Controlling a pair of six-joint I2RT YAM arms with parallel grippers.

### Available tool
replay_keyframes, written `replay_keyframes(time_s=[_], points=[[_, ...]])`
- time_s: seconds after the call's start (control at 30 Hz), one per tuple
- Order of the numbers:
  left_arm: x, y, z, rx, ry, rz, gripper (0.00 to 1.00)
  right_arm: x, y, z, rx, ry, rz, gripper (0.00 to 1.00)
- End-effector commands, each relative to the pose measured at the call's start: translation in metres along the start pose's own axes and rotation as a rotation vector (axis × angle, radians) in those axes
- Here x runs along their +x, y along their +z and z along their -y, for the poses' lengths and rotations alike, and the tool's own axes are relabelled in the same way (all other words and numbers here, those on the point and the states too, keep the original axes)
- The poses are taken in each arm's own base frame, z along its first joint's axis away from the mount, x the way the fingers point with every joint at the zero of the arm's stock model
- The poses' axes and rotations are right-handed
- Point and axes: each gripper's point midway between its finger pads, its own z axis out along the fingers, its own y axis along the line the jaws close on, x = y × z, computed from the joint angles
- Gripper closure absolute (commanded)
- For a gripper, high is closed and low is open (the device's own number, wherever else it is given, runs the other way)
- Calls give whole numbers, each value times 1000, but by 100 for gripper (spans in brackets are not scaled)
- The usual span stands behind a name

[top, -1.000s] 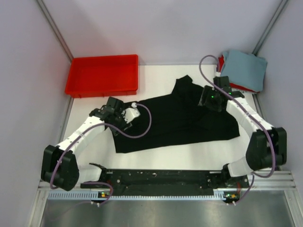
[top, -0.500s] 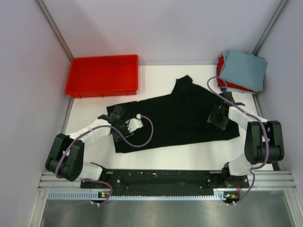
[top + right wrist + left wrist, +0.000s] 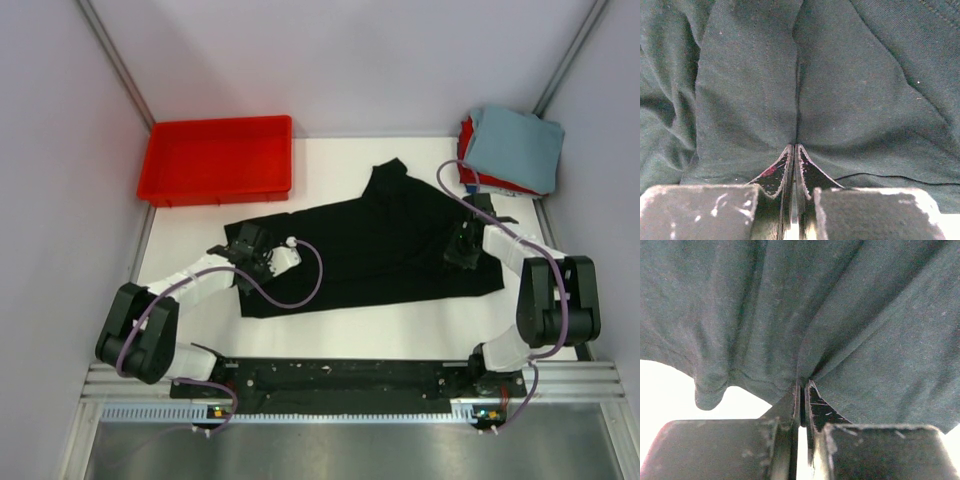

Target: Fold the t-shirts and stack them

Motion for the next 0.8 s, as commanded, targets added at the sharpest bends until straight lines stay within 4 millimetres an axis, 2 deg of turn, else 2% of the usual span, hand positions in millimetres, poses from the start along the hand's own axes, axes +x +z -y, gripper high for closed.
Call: replay_keyframes(time_s=[0.0, 0.2, 0.37, 0.5, 0.57, 0.77], points=[[-11, -12, -9, -29, -34, 34, 100, -15, -14, -2, -9, -33, 69, 100], [-17, -23, -8, -4, -53, 54, 100, -21, -29, -8, 1, -87, 114, 100], [-19, -29, -23, -54, -119, 47, 100, -25, -38, -23, -40, -115, 131, 100], [-18, -33, -37, -77, -197, 44, 100, -43, -46, -46, -123, -125, 177, 100], [-13, -32, -39, -69, -227, 28, 100, -54, -53, -67, -194, -140, 205, 100], [6, -21, -35, -23, -339, -25, 100, -71, -46, -113, -298, -185, 208, 100]])
